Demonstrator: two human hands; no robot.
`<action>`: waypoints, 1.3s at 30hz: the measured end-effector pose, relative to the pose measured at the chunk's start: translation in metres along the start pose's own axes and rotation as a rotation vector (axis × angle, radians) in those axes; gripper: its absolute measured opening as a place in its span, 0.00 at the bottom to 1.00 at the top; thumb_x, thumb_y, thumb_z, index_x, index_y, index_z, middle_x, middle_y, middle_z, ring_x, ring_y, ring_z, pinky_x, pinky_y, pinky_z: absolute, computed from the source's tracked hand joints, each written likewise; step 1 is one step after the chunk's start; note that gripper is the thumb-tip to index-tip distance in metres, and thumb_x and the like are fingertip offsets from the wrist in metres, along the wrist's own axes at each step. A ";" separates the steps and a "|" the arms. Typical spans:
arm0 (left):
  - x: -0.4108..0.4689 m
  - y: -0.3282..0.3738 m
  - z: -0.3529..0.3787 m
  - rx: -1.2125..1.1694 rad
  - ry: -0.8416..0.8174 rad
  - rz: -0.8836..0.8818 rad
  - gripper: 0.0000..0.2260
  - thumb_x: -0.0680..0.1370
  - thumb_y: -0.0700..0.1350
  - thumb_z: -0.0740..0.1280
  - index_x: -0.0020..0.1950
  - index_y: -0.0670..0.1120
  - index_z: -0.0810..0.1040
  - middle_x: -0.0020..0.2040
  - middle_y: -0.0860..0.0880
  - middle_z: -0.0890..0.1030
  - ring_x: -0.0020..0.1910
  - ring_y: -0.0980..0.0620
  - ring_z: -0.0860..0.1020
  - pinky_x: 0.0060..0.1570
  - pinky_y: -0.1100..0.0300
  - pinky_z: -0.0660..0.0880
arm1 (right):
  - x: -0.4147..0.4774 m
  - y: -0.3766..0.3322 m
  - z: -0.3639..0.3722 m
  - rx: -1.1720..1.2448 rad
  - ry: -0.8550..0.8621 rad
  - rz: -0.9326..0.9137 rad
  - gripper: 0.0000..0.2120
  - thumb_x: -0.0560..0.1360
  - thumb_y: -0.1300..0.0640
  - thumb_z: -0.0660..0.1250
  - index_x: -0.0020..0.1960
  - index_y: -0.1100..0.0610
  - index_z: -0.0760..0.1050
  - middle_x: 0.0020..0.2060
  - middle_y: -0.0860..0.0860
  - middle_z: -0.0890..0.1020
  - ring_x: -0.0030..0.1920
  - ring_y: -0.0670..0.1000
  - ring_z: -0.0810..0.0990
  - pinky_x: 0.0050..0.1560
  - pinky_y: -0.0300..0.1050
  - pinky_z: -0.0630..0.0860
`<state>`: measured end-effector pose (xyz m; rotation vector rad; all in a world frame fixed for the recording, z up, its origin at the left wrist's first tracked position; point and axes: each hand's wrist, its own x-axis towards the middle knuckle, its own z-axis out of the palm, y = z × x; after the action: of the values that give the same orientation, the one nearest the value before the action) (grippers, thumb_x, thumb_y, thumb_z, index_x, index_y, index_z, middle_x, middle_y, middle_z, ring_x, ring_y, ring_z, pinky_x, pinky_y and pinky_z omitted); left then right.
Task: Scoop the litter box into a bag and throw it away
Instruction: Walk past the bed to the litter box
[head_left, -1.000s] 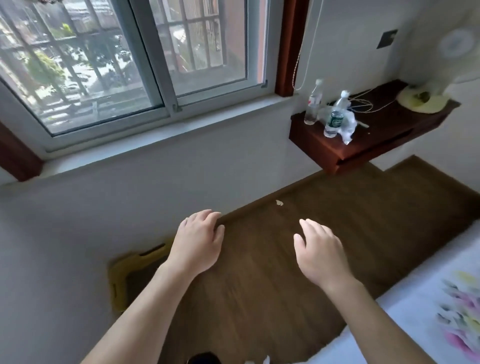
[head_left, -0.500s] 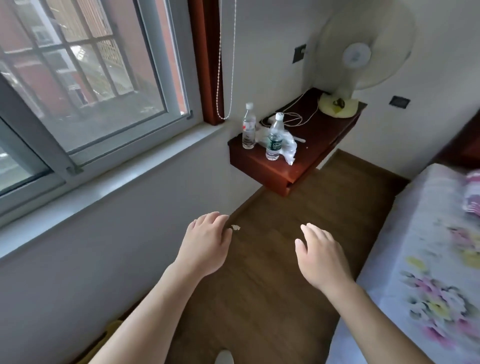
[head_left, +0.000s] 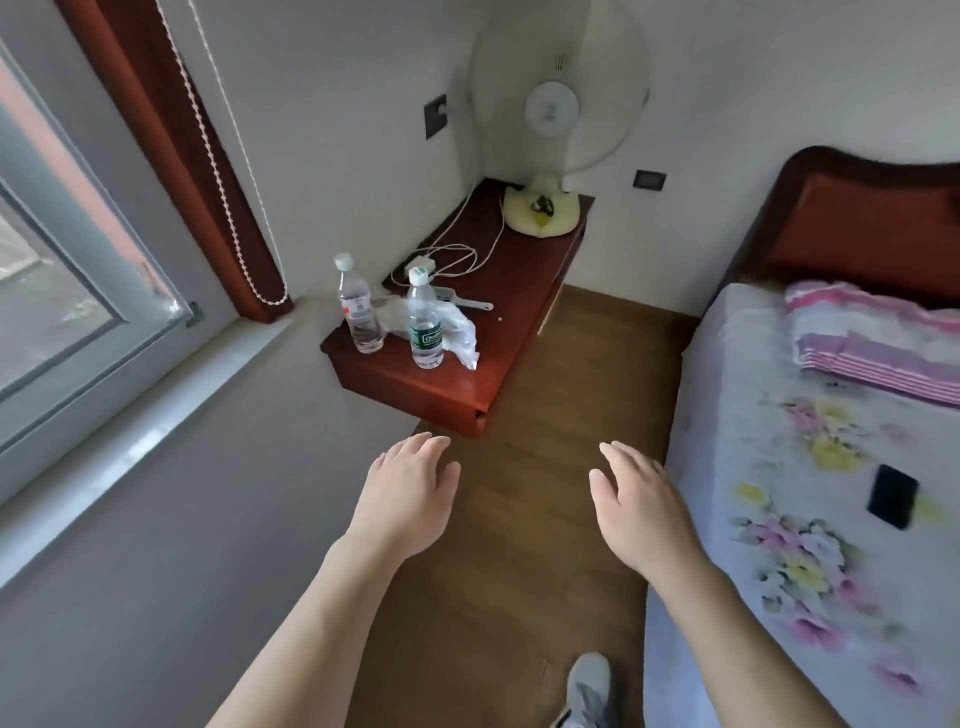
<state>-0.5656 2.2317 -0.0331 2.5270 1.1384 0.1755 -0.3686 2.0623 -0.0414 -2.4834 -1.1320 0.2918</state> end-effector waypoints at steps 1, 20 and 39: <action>0.013 0.007 0.003 -0.005 -0.002 -0.001 0.19 0.83 0.54 0.56 0.73 0.51 0.70 0.72 0.53 0.72 0.72 0.50 0.68 0.72 0.51 0.65 | 0.011 0.007 -0.002 0.014 0.002 0.001 0.22 0.82 0.51 0.57 0.74 0.58 0.68 0.73 0.52 0.70 0.73 0.53 0.66 0.73 0.46 0.61; 0.230 0.078 0.020 -0.085 0.162 -0.329 0.20 0.82 0.53 0.56 0.73 0.51 0.69 0.71 0.53 0.73 0.68 0.49 0.71 0.67 0.52 0.70 | 0.302 0.057 -0.048 -0.014 -0.218 -0.318 0.23 0.82 0.47 0.53 0.76 0.53 0.64 0.74 0.48 0.67 0.74 0.49 0.64 0.73 0.46 0.63; 0.384 0.049 0.041 -0.156 0.238 -0.643 0.21 0.82 0.55 0.58 0.75 0.52 0.66 0.73 0.53 0.70 0.70 0.49 0.70 0.64 0.52 0.73 | 0.530 -0.018 0.005 -0.170 -0.421 -0.728 0.25 0.83 0.47 0.53 0.77 0.54 0.61 0.76 0.49 0.65 0.75 0.50 0.62 0.74 0.46 0.61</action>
<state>-0.2642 2.4758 -0.0663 1.9227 1.8808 0.3788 -0.0373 2.4766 -0.0517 -1.9937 -2.2081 0.5230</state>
